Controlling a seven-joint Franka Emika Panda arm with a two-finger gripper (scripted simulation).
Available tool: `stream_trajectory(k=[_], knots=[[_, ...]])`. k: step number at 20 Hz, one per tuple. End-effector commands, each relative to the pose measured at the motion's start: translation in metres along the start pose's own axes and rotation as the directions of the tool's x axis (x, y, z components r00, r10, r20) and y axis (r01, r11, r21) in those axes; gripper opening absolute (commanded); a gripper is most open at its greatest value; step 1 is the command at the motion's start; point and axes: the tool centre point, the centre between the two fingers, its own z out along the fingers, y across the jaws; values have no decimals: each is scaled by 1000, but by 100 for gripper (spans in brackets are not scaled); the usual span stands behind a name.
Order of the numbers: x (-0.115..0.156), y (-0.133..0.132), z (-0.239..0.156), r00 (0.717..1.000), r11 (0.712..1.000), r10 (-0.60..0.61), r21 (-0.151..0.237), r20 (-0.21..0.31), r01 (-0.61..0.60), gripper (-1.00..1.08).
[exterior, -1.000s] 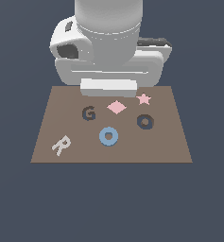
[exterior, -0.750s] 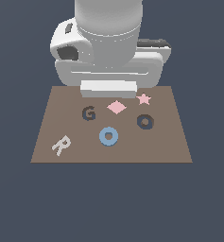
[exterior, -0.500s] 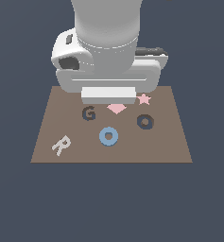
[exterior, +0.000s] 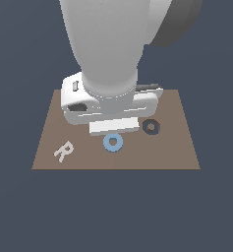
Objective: Insert a designated object into the corresponding slot on a board.
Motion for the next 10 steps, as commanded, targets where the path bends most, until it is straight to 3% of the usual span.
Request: stream_trajectory(k=[1, 10], knots=[[10, 2, 15, 999, 999, -38, 0, -4, 38, 100], [32, 4, 44, 993, 993, -117, -3, -11, 117, 100]])
